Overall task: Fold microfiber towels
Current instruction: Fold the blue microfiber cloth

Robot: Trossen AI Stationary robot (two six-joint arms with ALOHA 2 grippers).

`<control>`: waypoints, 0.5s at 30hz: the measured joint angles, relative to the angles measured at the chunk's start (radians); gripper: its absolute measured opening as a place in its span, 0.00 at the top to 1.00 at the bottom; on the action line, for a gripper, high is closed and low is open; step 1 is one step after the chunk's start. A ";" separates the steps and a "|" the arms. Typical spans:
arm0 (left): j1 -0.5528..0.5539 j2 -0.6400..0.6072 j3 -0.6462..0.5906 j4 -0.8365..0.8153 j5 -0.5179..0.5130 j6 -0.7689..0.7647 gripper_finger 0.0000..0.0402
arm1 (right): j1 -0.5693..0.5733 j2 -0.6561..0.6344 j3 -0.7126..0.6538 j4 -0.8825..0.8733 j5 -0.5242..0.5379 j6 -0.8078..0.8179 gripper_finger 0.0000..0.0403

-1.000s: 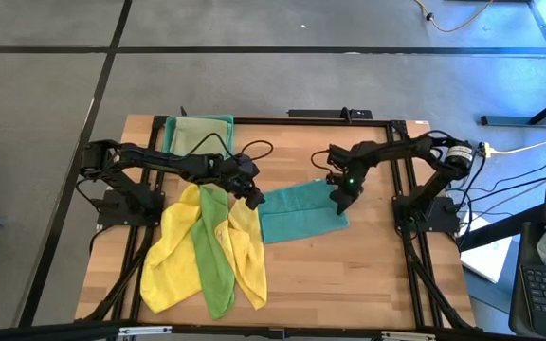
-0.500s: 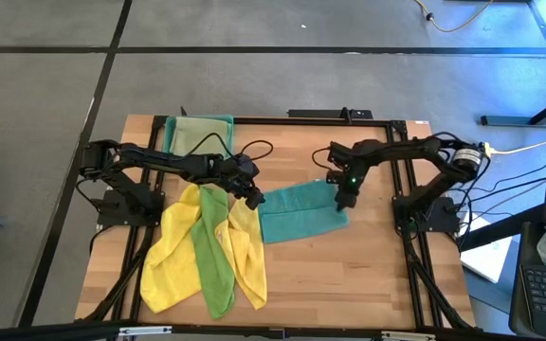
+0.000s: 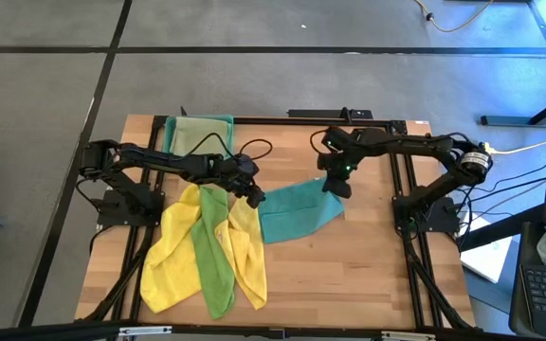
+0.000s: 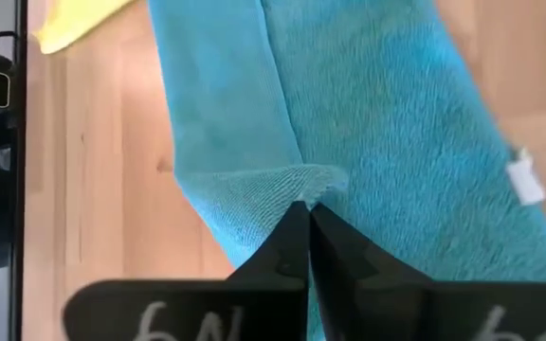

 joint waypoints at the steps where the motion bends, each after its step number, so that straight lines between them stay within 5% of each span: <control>1: 0.000 0.000 0.000 0.012 -0.010 0.007 0.57 | 0.000 0.000 0.007 0.000 0.000 -0.010 0.97; 15: 0.050 0.063 0.002 0.548 0.036 0.104 0.57 | 0.002 0.000 0.140 -0.113 -0.036 -0.195 0.96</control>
